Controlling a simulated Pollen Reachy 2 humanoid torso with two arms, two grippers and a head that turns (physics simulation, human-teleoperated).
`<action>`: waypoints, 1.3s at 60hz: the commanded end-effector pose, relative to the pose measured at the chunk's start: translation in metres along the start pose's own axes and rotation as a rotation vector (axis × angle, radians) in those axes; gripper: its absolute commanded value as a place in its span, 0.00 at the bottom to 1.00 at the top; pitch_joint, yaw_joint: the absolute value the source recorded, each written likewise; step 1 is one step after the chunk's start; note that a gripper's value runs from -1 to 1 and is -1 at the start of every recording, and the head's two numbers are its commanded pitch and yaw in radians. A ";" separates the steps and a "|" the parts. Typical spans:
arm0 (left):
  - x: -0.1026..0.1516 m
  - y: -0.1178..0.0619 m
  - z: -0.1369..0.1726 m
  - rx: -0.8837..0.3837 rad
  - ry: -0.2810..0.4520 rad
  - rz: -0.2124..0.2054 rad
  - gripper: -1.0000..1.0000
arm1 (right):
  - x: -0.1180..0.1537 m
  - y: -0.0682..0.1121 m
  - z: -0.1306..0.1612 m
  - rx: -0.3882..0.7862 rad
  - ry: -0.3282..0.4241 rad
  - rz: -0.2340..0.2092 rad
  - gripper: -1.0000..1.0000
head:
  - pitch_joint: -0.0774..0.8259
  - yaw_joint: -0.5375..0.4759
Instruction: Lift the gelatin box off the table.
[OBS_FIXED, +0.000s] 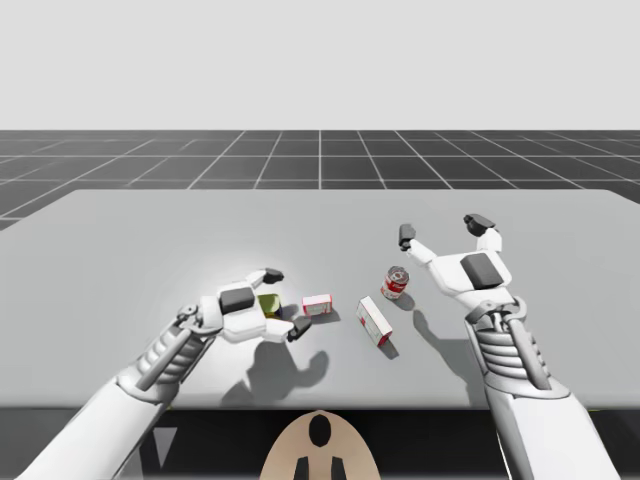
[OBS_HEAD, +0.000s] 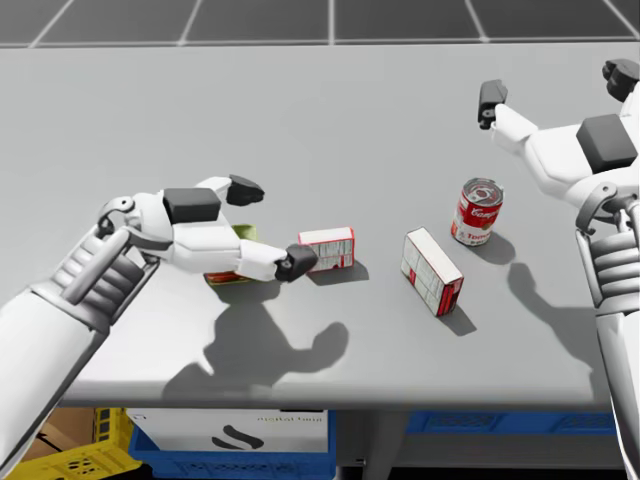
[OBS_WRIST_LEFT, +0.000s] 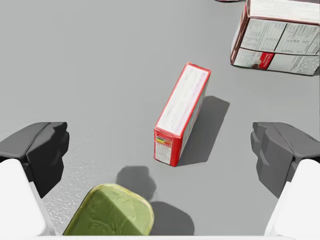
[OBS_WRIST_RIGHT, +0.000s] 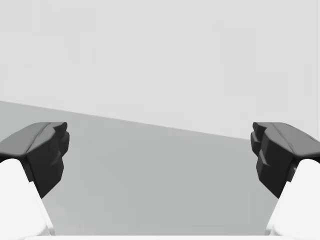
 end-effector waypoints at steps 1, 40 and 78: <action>-0.002 -0.002 -0.024 -0.073 0.073 -0.030 0.00 | 0.001 -0.001 0.000 0.000 -0.001 -0.004 0.00 | 0.85 0.55; -0.007 -0.002 -0.086 -0.076 0.202 -0.074 0.00 | 0.007 -0.006 0.003 -0.005 -0.019 -0.016 0.00 | 0.85 0.54; -0.010 -0.007 -0.080 -0.070 0.260 -0.131 1.00 | 0.007 -0.008 0.003 -0.008 -0.011 -0.023 0.00 | 0.63 0.54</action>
